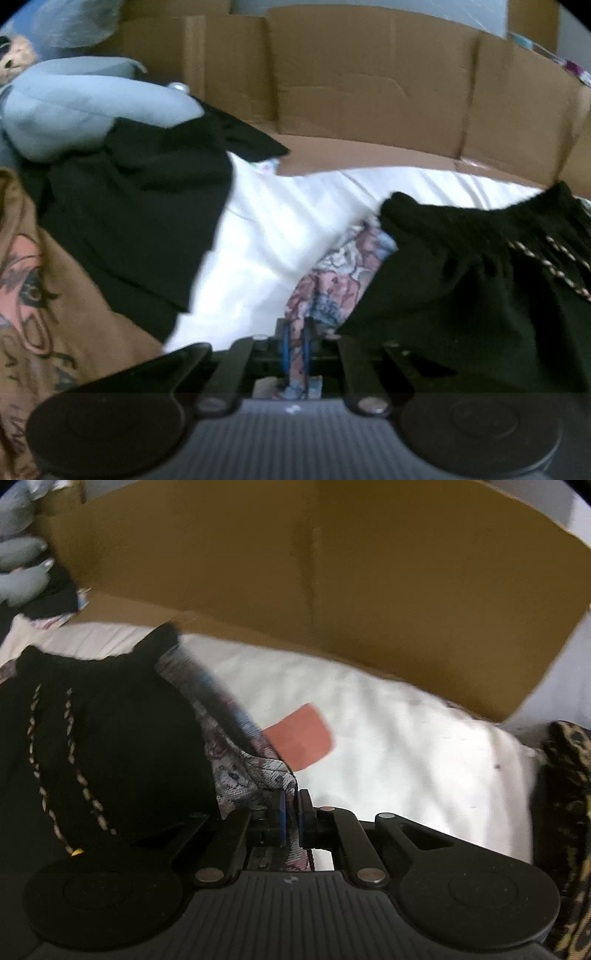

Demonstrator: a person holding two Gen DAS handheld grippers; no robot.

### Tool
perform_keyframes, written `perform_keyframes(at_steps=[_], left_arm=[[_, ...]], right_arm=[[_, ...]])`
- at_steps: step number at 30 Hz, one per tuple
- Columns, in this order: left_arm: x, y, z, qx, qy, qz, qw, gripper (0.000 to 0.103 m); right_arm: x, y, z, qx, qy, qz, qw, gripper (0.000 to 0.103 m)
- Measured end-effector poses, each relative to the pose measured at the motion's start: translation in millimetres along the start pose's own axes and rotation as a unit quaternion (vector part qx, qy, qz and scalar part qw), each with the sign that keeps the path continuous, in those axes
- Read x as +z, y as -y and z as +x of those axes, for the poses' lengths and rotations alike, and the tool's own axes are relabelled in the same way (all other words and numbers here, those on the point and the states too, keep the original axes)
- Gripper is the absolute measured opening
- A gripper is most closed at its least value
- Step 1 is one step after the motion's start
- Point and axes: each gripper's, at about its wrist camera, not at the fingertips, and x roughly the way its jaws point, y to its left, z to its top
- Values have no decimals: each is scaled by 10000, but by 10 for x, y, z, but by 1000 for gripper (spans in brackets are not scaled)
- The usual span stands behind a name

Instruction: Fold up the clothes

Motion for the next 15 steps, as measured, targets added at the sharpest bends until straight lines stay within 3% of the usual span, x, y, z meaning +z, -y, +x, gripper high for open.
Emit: perform_keyframes(at_steps=[4,7,8,9,11,15], left_arm=[[35,-34,105,-106,-225,-54,9997,17],[80,-82,17,-167,-130,-198,9996,43],[83,-97,-34,-193,-13,-210,9996,46],[99,-117,-69,-289,34,-276,9992,46],[136,-158,-135,-494,111,-421,9978,48],[264,-67,-104,-571,179,-300,9978,49]], right_arm=[[-31,-19,120,-118,-230,-21,9997,5],[19,5,61,41,-235,78,9997,14],[44,27,8,139,-165,118,9997,24],[52,47,-45,231,-26,167,9996,36],[96,78,-143,296,222,277,9989,47],[184,67,-176,535,278,469,9971,48]])
